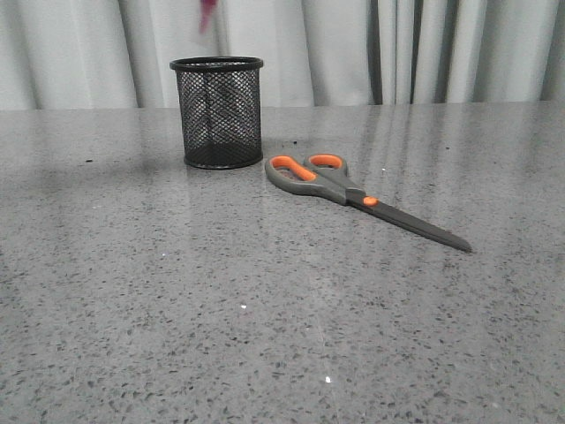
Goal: Put pen and scissors into bin
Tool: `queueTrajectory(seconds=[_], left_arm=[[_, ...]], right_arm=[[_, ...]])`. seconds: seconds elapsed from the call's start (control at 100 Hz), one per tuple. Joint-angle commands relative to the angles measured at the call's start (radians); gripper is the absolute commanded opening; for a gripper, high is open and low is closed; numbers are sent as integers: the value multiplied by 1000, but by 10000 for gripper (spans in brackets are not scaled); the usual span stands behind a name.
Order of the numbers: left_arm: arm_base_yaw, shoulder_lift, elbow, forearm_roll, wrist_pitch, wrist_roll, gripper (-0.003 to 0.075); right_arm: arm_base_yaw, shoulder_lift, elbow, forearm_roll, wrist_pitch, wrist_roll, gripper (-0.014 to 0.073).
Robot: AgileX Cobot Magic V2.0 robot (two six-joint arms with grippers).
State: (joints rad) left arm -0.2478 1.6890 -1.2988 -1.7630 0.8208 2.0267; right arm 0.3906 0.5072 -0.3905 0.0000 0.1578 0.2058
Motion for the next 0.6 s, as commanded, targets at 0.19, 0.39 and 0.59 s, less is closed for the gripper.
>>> queueTrajectory(seconds=[0.19, 0.39, 0.59], left_arm=[[-8, 75, -113, -86, 66, 4, -19], [-6, 120, -117, -86, -47, 4, -18], [-6, 125, -117, -86, -42, 4, 48]], right_arm=[[3, 11, -39, -14, -74, -14, 381], [3, 11, -39, -14, -72, -14, 381], [3, 11, -39, -14, -72, -14, 381]])
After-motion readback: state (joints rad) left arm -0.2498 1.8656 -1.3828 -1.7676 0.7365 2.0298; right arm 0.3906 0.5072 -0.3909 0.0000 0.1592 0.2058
